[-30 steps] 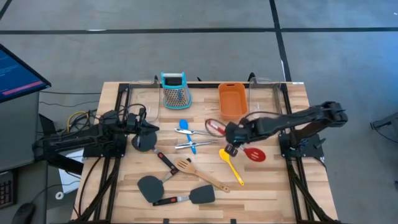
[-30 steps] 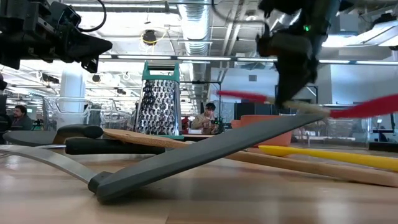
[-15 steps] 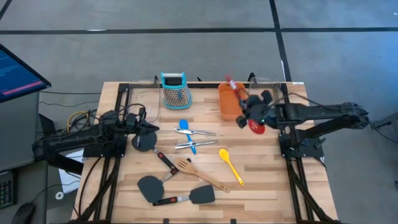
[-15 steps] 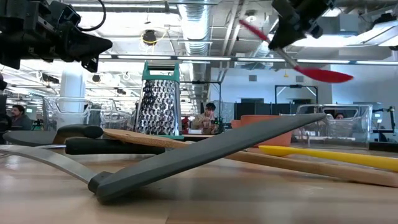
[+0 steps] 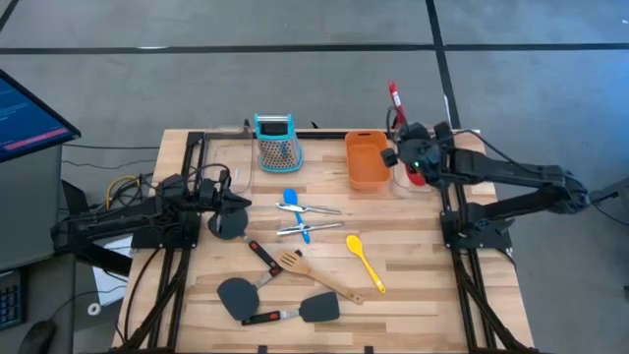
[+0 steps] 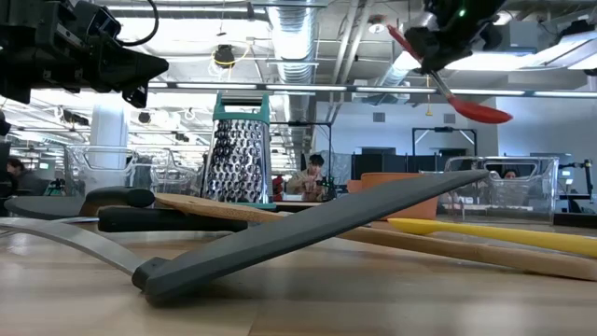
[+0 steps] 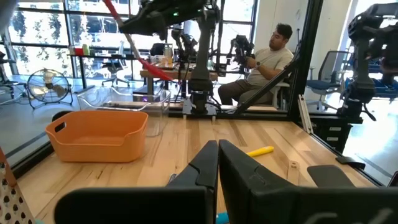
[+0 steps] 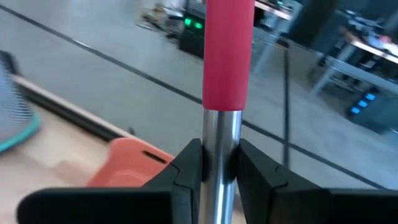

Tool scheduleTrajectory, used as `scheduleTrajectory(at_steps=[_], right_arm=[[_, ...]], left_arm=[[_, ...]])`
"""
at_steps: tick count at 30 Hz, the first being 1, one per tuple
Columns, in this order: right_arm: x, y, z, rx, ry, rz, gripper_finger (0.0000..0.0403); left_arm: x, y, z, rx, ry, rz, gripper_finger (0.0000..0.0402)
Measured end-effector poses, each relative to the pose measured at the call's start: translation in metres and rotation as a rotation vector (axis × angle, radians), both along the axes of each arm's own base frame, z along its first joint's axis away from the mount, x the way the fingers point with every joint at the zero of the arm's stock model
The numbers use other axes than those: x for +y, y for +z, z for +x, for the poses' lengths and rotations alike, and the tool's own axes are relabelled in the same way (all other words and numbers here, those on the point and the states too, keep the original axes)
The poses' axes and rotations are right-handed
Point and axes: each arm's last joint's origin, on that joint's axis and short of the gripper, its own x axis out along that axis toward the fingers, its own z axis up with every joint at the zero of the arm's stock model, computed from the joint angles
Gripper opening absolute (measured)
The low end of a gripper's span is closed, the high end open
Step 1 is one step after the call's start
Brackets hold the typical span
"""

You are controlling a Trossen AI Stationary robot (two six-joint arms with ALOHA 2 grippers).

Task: Pick & Place Kitchen Items
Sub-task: Put the red spatula into the right transparent bin

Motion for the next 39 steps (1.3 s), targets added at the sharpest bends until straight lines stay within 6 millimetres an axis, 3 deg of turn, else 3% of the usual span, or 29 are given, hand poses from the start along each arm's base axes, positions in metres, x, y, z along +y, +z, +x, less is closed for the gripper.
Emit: scheduleTrajectory(at_steps=[8,19,29,39], right_arm=[[-0.042,-0.016,0.000,0.071,-0.159,0.052,0.0065],[-0.094,-0.060,0.007,0.236,-0.293,0.173,0.0065],[-0.116,-0.096,0.011,0.384,-0.331,0.277,0.0065],[-0.120,-0.102,0.009,0.388,-0.310,0.346,0.0065]], left_arm=[[0.000,0.000,0.000,-0.001,0.000,0.000,0.0003],[0.000,0.000,0.000,-0.001,0.000,0.001,0.0003],[0.000,0.000,0.000,-0.001,0.000,0.000,0.0003],[0.000,0.000,0.000,0.000,-0.001,-0.008,0.0003]])
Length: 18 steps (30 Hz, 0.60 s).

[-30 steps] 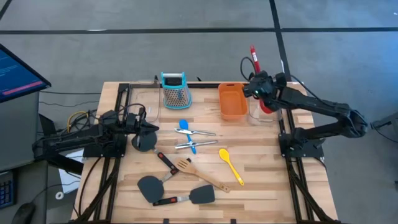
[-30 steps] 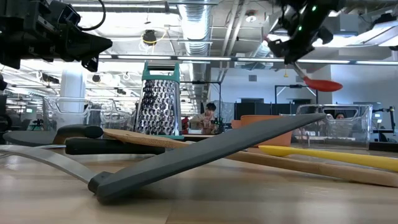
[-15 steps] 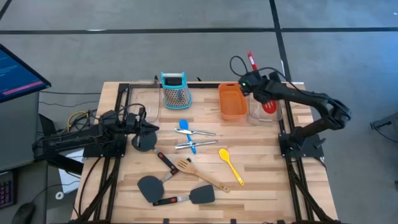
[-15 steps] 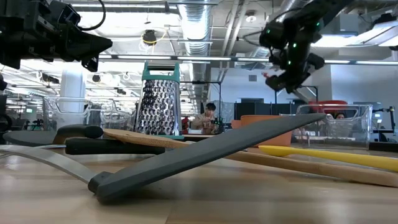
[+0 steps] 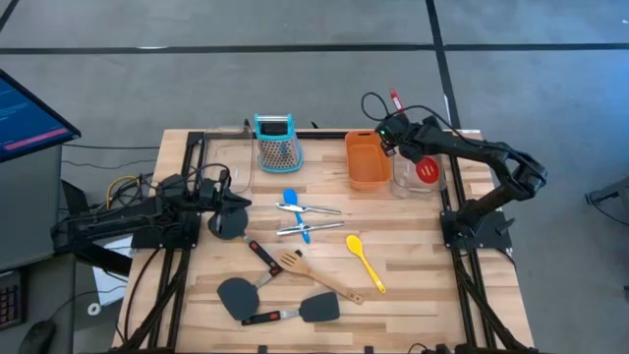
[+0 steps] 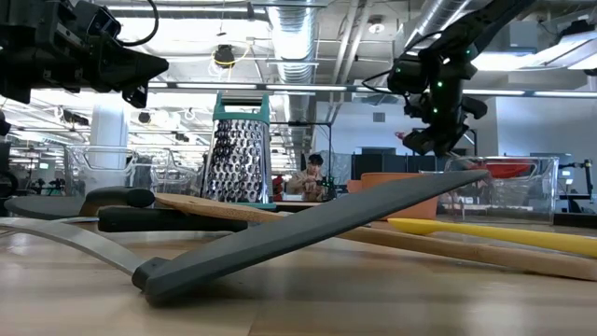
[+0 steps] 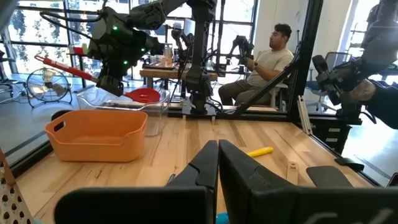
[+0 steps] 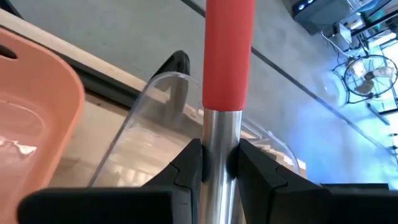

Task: Pick & Place Kitchen Items
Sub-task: Put the red spatula into the right transparent bin

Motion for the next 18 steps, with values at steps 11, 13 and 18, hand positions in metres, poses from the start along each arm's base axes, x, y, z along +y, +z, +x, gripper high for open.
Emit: scheduleTrajectory(at_steps=[11,13,18], right_arm=[[0.003,-0.018,-0.004,-0.094,0.058,0.006,0.0065],[0.007,-0.023,-0.008,-0.092,0.059,0.004,0.0065],[0.016,-0.026,-0.021,-0.135,0.055,-0.029,0.0065]], left_arm=[[0.000,0.000,0.000,0.001,0.000,0.000,0.0003],[0.000,0.000,0.000,0.001,0.000,0.000,0.0003],[0.000,0.000,0.000,0.002,0.000,0.000,0.0003]])
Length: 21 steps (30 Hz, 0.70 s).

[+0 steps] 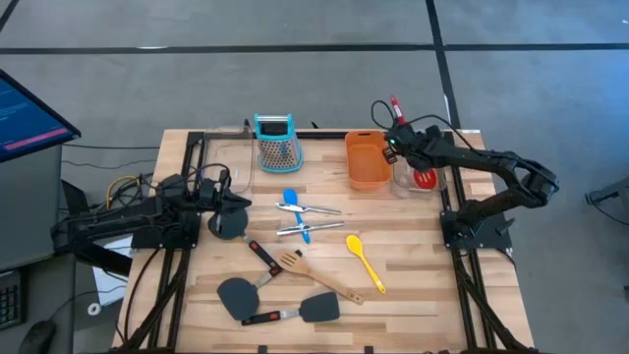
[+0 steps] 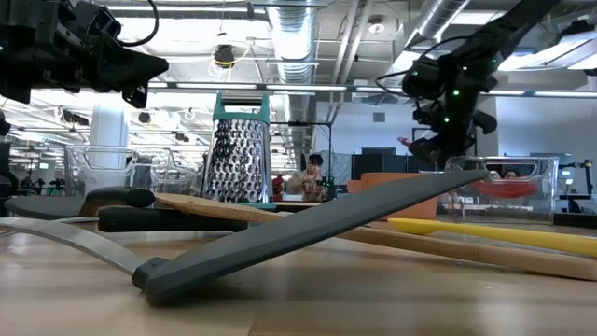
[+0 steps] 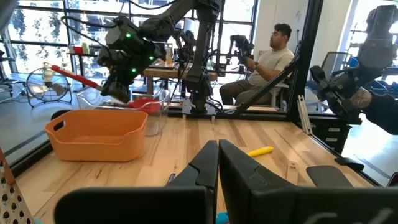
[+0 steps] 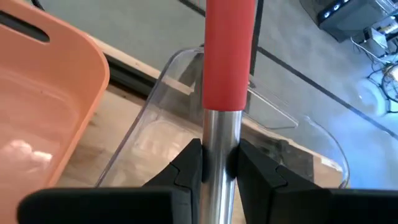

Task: Pick & Place Kitchen Items
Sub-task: Put the red spatula into the right transparent bin

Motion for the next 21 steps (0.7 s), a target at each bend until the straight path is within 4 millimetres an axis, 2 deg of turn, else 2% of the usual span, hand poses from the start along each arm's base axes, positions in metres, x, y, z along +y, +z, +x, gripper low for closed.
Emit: scheduleTrajectory(at_steps=[5,11,21], right_arm=[[0.010,-0.005,-0.015,-0.108,0.010,-0.035,0.0065],[0.020,-0.015,-0.027,-0.122,0.041,-0.001,0.0065],[0.016,-0.019,-0.033,-0.114,0.014,0.012,0.0069]], left_arm=[[0.000,0.000,0.000,0.000,0.000,0.000,0.0003],[0.000,0.000,0.000,-0.001,0.001,0.009,0.0003],[0.000,0.001,0.000,-0.006,0.001,0.011,0.0003]])
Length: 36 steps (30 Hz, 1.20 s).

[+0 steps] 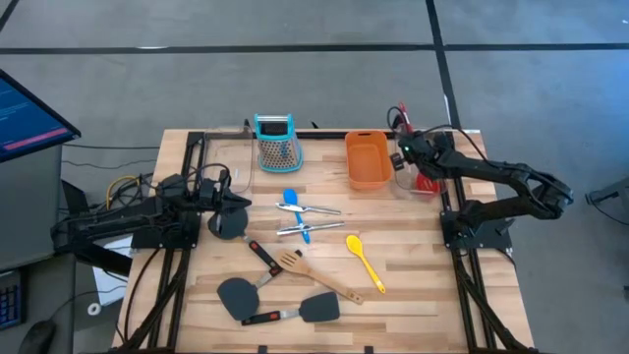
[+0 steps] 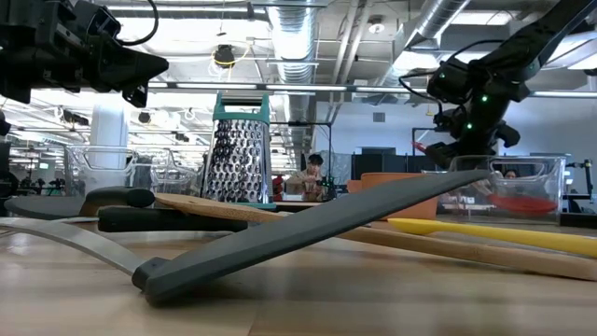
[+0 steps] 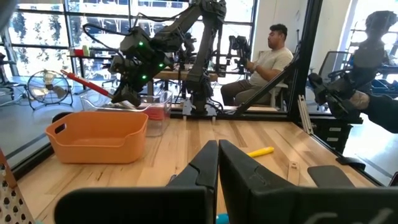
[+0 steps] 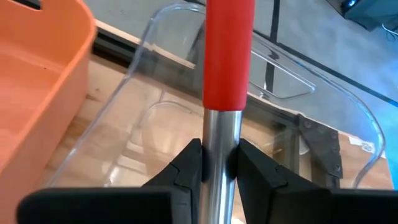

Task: Pick & Place Kitchen Items
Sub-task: Put the red spatula into the right transparent bin, then put the yellow serving spoon into the right transparent bin

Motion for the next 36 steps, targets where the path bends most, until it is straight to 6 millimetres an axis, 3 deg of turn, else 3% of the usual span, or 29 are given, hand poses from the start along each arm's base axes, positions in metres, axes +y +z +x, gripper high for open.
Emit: scheduleTrajectory(at_steps=[10,16,23,29,36], right_arm=[[-0.001,0.001,-0.001,-0.001,-0.005,-0.002,0.0196],[-0.003,0.020,0.010,0.016,0.045,-0.013,0.0232],[0.006,0.071,0.034,0.029,0.195,0.053,0.0215],[0.031,0.111,0.050,-0.058,0.311,0.181,0.0182],[0.071,0.133,0.062,-0.096,0.501,0.334,0.0106]], left_arm=[[0.000,0.000,0.000,-0.002,0.000,0.001,0.0003],[0.000,0.000,0.000,-0.005,0.000,0.001,0.0003],[0.000,0.001,0.000,-0.007,0.000,0.002,0.0003],[0.000,0.001,0.000,-0.007,0.000,0.002,0.0003],[0.000,0.001,0.000,-0.007,0.000,0.002,0.0003]])
